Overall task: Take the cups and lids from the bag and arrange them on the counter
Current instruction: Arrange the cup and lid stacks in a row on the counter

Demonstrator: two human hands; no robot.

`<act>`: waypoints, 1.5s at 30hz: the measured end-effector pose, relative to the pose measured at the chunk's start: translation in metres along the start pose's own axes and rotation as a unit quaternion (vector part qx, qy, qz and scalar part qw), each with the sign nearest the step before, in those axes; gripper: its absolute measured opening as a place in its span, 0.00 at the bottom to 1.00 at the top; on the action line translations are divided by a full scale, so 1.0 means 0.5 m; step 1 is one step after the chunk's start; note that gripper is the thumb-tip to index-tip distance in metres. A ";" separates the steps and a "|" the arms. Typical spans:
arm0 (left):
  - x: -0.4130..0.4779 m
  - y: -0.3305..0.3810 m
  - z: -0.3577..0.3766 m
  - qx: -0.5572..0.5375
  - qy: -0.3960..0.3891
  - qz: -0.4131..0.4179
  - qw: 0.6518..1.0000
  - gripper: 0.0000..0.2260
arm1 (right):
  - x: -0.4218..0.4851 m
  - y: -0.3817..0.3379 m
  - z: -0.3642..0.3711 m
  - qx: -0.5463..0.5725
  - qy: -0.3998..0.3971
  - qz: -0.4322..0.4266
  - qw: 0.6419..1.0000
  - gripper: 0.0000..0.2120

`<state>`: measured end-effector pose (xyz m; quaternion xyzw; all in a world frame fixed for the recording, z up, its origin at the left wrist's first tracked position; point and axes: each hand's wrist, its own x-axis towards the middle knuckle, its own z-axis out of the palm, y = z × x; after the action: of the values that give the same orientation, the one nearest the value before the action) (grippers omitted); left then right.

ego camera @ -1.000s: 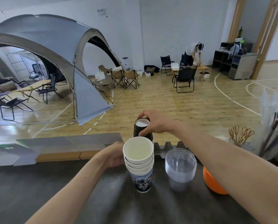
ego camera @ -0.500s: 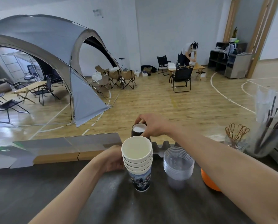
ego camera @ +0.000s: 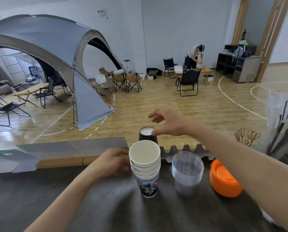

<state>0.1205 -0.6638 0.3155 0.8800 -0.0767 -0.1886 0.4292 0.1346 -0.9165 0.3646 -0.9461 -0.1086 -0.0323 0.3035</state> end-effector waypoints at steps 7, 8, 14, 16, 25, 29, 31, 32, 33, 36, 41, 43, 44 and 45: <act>-0.123 0.049 -0.030 0.194 0.157 0.328 0.911 0.18 | -0.085 -0.047 -0.011 -0.113 -0.235 0.032 0.965 0.26; -0.126 0.051 -0.018 0.216 0.122 0.334 0.909 0.23 | -0.089 -0.051 0.008 -0.128 -0.249 0.033 0.959 0.27; -0.097 -0.007 0.020 0.185 0.093 0.327 0.922 0.21 | -0.087 -0.040 0.092 -0.078 -0.214 -0.005 0.974 0.31; -0.095 -0.019 0.011 0.134 0.097 0.330 0.929 0.16 | -0.087 -0.044 0.095 -0.061 -0.197 -0.016 0.978 0.30; -0.125 0.139 -0.109 -0.156 0.214 0.398 0.878 0.11 | -0.064 -0.122 -0.089 0.167 -0.060 -0.039 0.983 0.29; -0.084 0.218 -0.067 -0.314 0.195 0.366 0.854 0.12 | -0.083 -0.136 -0.181 0.159 0.029 -0.011 0.987 0.22; -0.050 0.237 -0.032 -0.367 0.136 0.324 0.862 0.09 | -0.089 -0.119 -0.210 0.132 0.045 0.027 0.990 0.21; -0.033 0.244 -0.014 -0.388 0.104 0.302 0.864 0.09 | -0.092 -0.102 -0.224 0.126 0.043 0.053 0.990 0.20; -0.016 0.248 0.003 -0.399 0.082 0.284 0.868 0.10 | -0.097 -0.082 -0.236 0.137 0.032 0.080 0.987 0.20; 0.019 0.259 0.056 -0.397 0.048 0.244 0.884 0.15 | -0.123 -0.019 -0.276 0.225 -0.005 0.149 0.963 0.28; 0.050 0.273 0.108 -0.400 0.050 0.168 0.900 0.14 | -0.169 0.017 -0.342 0.303 -0.045 0.157 0.939 0.24; 0.059 0.273 0.119 -0.384 0.046 0.123 0.914 0.13 | -0.166 0.016 -0.354 0.315 0.024 0.158 0.936 0.24; 0.064 0.271 0.126 -0.368 0.039 0.111 0.922 0.13 | -0.161 0.013 -0.353 0.298 0.081 0.159 0.938 0.22; 0.066 0.270 0.133 -0.351 0.031 0.106 0.930 0.12 | -0.155 0.009 -0.348 0.266 0.139 0.157 0.941 0.21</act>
<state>0.1277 -0.8055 0.3752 0.6656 -0.0850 -0.1292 0.7301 0.0610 -1.0355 0.4938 -0.8220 0.0805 -0.0857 0.5573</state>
